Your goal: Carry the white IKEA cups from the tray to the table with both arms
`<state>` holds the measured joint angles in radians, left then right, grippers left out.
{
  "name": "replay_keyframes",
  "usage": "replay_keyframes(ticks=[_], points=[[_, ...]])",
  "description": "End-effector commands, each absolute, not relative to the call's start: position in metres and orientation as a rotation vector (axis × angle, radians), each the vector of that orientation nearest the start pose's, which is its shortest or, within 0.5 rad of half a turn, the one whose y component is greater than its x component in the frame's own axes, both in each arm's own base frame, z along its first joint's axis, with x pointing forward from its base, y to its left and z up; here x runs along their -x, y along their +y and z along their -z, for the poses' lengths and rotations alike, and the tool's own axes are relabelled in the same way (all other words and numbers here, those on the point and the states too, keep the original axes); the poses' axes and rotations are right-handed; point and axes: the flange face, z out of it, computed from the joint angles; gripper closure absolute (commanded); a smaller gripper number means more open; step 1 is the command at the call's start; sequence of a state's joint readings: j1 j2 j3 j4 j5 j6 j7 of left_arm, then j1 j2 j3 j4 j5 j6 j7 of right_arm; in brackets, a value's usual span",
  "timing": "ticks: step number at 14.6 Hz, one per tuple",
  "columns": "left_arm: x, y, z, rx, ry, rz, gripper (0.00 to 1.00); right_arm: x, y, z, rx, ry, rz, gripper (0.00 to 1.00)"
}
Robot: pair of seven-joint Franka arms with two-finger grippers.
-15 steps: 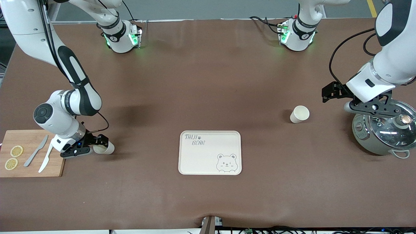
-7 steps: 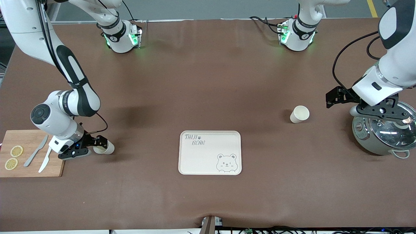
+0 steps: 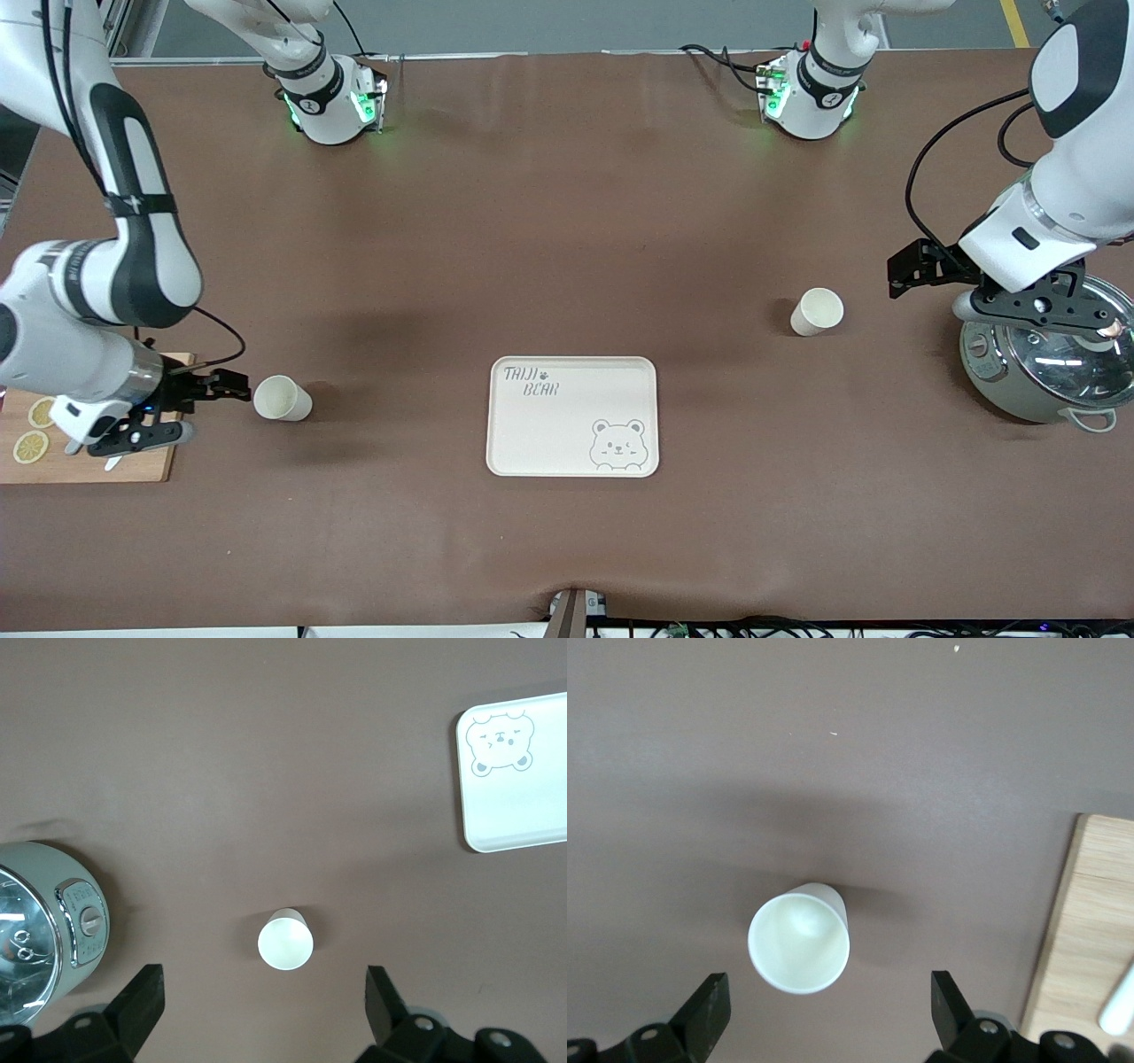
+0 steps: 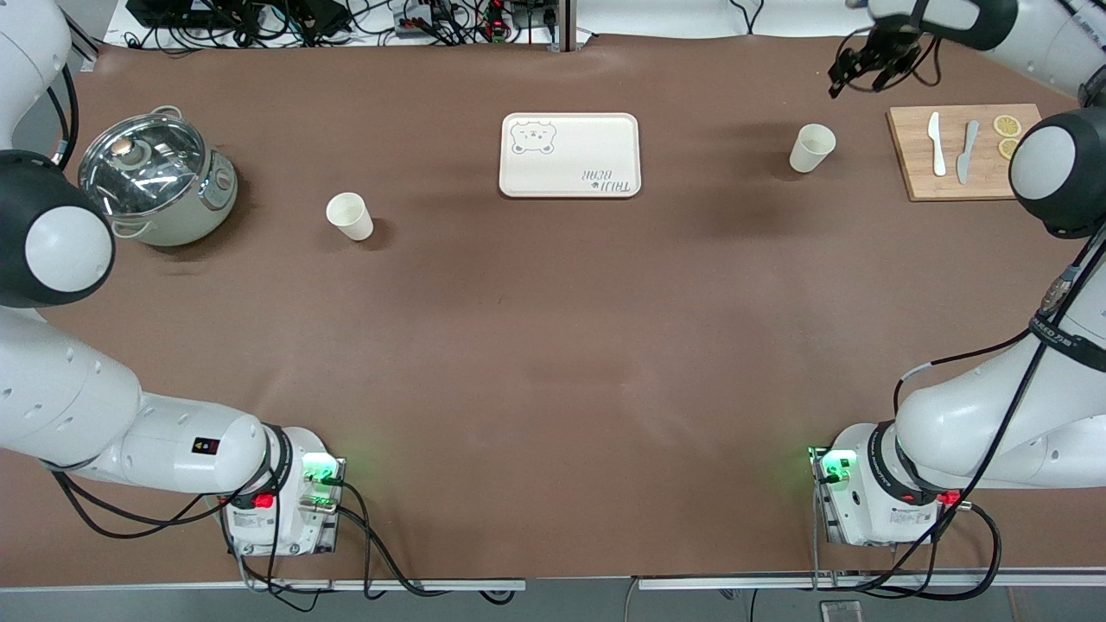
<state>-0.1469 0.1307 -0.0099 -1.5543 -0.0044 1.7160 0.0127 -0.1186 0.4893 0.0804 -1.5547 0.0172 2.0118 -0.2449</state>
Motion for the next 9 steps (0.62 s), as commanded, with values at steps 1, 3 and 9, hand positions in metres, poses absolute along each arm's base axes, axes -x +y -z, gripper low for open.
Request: replay_keyframes(ticks=[1, 3, 9], points=[[-0.602, -0.096, -0.573, 3.156, 0.260, 0.068, 0.00, -0.681, -0.041, -0.402, 3.065, -0.278, -0.066, 0.00], [-0.602, -0.098, -0.572, 3.156, 0.260, 0.065, 0.00, -0.669, -0.045, -0.449, 3.083, -0.281, -0.071, 0.00], [-0.604, -0.104, -0.572, 3.160, 0.247, 0.091, 0.00, -0.612, -0.084, -0.597, 3.124, -0.160, 0.099, 0.00]])
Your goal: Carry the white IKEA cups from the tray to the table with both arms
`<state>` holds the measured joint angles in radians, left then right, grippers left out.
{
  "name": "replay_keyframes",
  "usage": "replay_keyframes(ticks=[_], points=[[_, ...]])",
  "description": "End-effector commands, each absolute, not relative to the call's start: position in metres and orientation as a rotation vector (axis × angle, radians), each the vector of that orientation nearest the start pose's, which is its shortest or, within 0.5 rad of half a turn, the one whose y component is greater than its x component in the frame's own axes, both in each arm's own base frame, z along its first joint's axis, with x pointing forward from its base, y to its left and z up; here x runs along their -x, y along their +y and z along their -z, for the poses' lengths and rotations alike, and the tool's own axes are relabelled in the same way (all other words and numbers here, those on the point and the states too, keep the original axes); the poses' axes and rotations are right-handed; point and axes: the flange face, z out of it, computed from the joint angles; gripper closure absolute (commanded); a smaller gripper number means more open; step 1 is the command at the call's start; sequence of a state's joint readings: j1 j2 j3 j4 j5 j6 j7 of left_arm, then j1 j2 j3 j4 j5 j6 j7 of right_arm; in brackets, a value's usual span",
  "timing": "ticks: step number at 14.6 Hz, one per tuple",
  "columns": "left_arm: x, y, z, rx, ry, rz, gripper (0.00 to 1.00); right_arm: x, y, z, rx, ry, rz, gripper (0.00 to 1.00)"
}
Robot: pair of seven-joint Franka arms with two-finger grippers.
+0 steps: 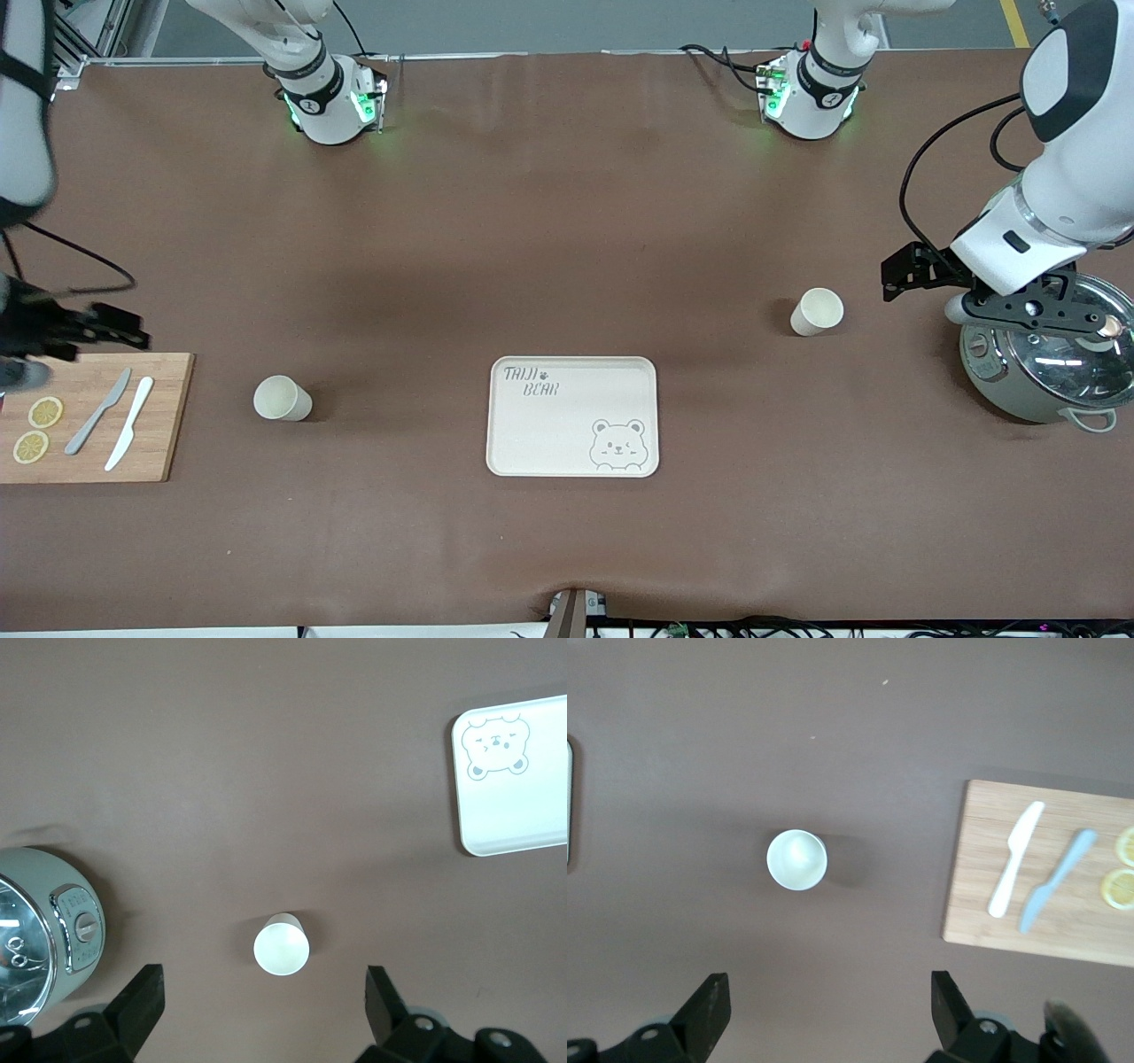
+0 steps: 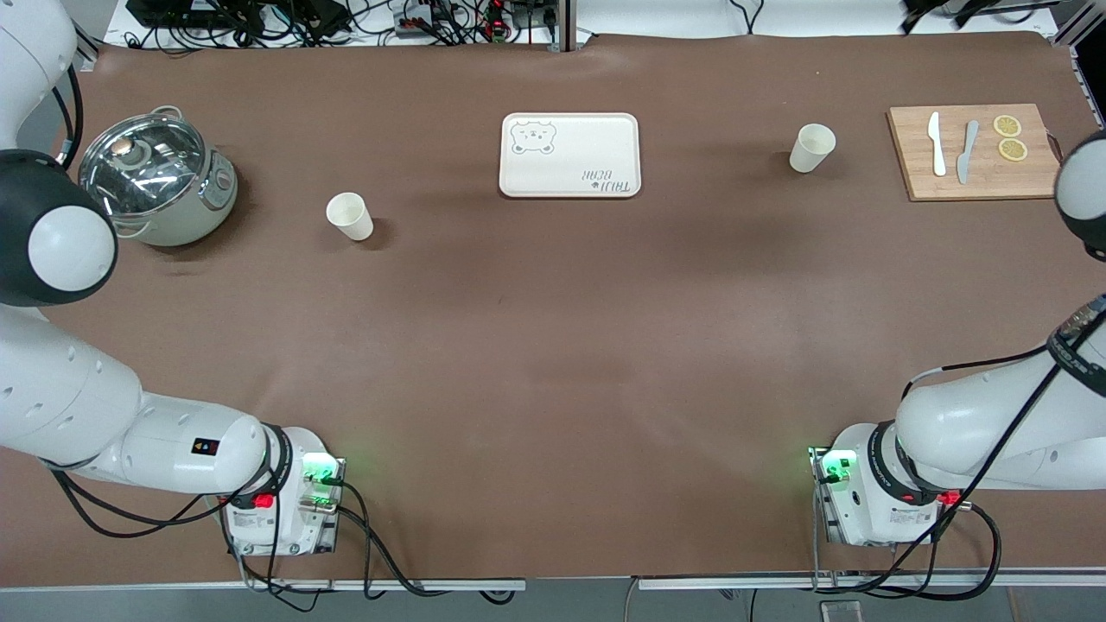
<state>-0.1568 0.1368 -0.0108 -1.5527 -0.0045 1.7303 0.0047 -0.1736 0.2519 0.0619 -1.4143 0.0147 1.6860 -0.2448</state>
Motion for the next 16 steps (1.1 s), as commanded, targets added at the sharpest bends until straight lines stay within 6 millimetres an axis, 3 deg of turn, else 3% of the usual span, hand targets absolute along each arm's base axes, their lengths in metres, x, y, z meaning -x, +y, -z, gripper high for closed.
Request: replay_keyframes(ticks=[1, 7, 10, 13, 16], points=[[-0.604, -0.105, -0.572, 3.161, 0.240, 0.091, 0.00, -0.605, -0.090, -0.611, 3.124, -0.110, 0.133, 0.00], [-0.604, -0.106, -0.572, 3.160, 0.245, 0.093, 0.00, -0.600, -0.084, -0.619, 3.080, 0.116, 0.136, 0.00], [-0.604, -0.106, -0.572, 3.161, 0.242, 0.093, 0.00, -0.601, -0.078, -0.620, 3.084, 0.104, 0.130, 0.00], [-0.604, -0.108, -0.572, 3.164, 0.194, 0.093, 0.00, -0.602, -0.082, -0.616, 3.089, 0.095, 0.121, 0.00], [-0.603, -0.106, -0.573, 3.166, 0.184, 0.095, 0.00, -0.598, -0.099, -0.627, 3.074, 0.165, 0.156, 0.00]])
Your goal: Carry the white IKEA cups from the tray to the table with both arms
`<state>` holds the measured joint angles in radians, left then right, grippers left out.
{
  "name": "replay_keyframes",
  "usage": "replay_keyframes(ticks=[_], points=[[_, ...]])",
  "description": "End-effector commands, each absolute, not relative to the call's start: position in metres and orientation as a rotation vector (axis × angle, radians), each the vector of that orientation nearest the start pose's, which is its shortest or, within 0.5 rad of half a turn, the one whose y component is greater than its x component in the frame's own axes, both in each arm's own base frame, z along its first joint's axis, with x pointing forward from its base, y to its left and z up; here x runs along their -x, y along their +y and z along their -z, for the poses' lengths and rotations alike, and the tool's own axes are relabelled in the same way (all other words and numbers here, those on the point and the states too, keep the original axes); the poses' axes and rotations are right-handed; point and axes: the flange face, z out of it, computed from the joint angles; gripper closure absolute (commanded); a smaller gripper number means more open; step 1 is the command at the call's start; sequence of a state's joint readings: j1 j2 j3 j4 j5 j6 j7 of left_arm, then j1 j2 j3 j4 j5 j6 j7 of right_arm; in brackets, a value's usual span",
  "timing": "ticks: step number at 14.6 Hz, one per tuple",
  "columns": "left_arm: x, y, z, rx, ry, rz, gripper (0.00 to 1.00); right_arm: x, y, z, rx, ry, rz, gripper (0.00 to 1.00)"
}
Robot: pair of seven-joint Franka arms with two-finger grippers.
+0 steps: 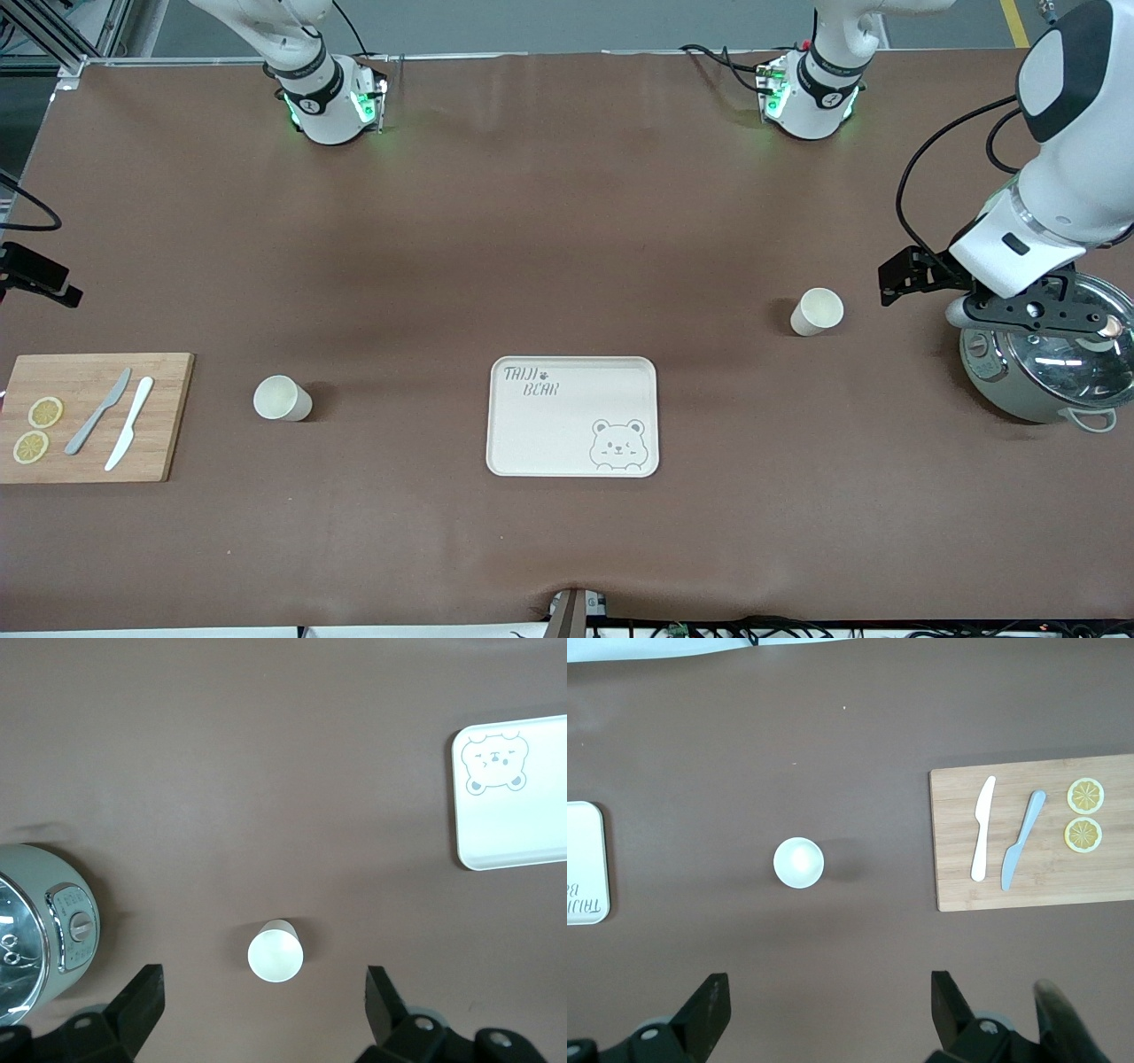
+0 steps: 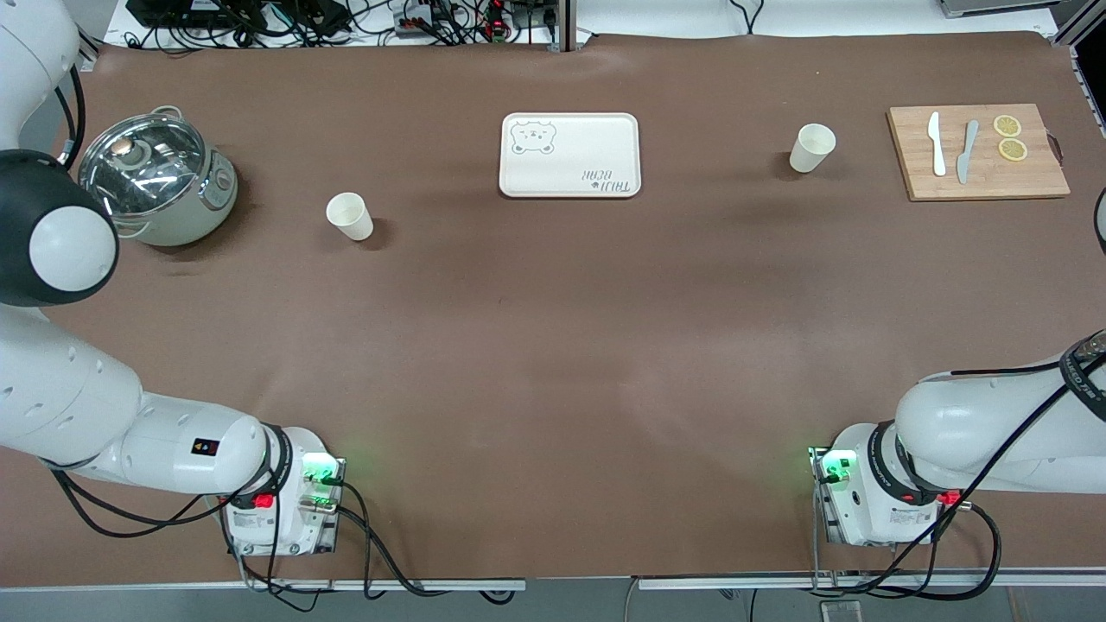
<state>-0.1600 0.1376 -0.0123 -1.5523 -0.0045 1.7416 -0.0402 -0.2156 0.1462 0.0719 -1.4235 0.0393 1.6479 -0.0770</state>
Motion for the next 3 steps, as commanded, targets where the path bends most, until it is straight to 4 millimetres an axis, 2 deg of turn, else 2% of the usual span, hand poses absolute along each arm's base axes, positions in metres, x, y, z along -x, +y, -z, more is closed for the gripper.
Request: replay_keyframes(ticks=[1, 3], points=[[-0.603, -0.108, -0.573, 3.165, 0.187, 0.095, 0.00, -0.600, -0.090, -0.634, 3.064, 0.148, 0.180, 0.00], [-0.603, -0.107, -0.573, 3.166, 0.189, 0.095, 0.00, -0.604, -0.075, -0.635, 3.054, 0.222, 0.186, 0.00]])
